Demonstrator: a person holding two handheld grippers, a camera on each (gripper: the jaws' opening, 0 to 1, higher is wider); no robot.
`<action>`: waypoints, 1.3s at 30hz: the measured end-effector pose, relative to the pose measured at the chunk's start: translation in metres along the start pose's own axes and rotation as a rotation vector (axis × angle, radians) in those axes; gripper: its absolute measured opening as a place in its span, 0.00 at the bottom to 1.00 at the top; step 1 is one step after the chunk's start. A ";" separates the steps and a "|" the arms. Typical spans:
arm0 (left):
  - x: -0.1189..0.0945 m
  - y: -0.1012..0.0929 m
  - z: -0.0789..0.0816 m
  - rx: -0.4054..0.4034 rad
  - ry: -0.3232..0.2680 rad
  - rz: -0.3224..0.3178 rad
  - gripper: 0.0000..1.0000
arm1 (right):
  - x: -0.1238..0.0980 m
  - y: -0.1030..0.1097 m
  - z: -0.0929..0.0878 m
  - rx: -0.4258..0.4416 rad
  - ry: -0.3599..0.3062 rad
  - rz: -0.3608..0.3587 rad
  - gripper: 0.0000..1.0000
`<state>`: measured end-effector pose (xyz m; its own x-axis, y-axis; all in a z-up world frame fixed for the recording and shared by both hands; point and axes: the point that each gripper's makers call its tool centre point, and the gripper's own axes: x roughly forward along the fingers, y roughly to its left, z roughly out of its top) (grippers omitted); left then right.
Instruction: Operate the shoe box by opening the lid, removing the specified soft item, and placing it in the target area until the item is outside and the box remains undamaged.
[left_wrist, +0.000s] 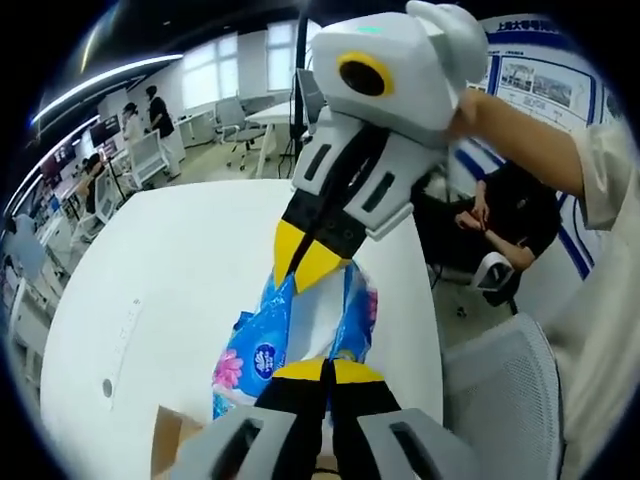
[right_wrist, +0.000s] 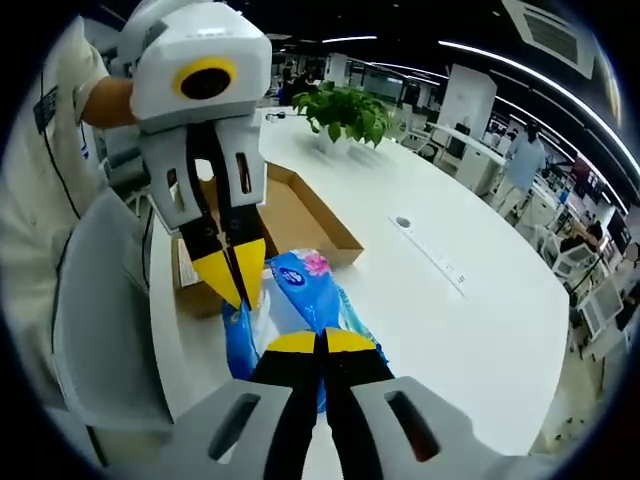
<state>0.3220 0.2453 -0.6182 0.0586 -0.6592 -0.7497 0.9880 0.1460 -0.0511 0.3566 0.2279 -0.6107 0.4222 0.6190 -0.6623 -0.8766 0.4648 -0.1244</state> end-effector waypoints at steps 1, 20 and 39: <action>0.002 0.001 0.002 0.000 -0.002 -0.002 0.00 | -0.001 -0.002 -0.002 -0.002 0.004 -0.002 0.00; 0.050 0.028 0.031 -0.015 -0.016 -0.043 0.00 | -0.011 -0.050 -0.044 -0.028 0.061 -0.021 0.00; 0.098 0.039 0.056 -0.060 -0.034 -0.104 0.00 | -0.003 -0.088 -0.077 -0.105 0.128 0.032 0.00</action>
<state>0.3745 0.1448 -0.6567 -0.0383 -0.6979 -0.7152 0.9786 0.1186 -0.1681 0.4150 0.1363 -0.6544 0.3664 0.5439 -0.7549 -0.9114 0.3730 -0.1737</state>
